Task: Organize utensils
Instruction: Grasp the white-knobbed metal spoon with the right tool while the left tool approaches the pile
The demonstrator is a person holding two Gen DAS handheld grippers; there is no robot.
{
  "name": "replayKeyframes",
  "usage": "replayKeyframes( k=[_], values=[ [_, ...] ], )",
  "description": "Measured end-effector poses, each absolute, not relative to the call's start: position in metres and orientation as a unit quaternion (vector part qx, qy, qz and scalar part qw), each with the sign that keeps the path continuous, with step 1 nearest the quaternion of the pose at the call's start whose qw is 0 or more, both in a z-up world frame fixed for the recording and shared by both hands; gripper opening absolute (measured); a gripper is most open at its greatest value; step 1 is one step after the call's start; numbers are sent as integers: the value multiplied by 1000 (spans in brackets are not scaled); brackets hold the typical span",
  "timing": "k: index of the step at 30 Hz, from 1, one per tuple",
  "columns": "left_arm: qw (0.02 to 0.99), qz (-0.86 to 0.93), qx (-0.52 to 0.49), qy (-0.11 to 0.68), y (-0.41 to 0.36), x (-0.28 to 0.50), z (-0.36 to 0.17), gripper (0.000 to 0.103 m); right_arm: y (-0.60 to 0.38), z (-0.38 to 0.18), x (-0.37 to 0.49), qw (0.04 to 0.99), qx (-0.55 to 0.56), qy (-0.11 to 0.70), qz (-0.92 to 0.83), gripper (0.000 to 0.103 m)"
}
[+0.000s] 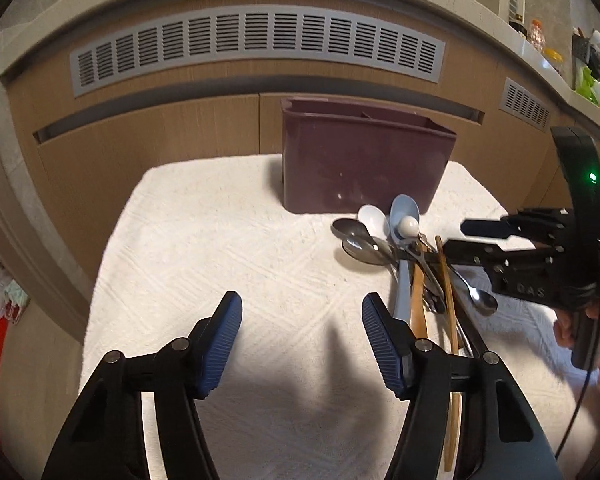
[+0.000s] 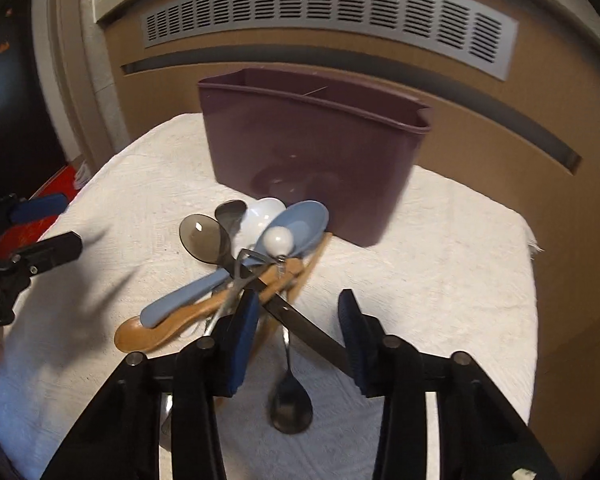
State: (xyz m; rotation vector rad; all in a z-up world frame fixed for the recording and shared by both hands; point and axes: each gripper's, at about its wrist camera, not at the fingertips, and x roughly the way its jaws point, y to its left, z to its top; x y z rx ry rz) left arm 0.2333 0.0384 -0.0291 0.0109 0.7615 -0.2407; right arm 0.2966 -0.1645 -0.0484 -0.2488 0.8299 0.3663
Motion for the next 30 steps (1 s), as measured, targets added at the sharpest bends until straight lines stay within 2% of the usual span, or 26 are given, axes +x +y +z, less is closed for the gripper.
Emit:
replayKeyframes(
  k=[10, 13, 15, 21, 23, 30],
  values=[
    [909, -126, -12, 397, 24, 246, -39, 64, -182, -67, 290, 864, -41, 466, 186, 33],
    [908, -100, -13, 406, 26, 250, -41, 68, -170, -68, 274, 838, -26, 488, 242, 28],
    [908, -83, -16, 410, 30, 251, -42, 72, -162, -62, 267, 833, -28, 482, 270, 27],
    [908, -81, -35, 410, 42, 248, -42, 73, -158, -47, 286, 877, -75, 427, 209, 25],
    [907, -87, -39, 411, 42, 247, -42, 73, -155, -48, 298, 878, -76, 425, 204, 21],
    [901, -107, -34, 418, 38, 240, -42, 73, -136, -61, 339, 878, -87, 432, 188, 21]
  ],
)
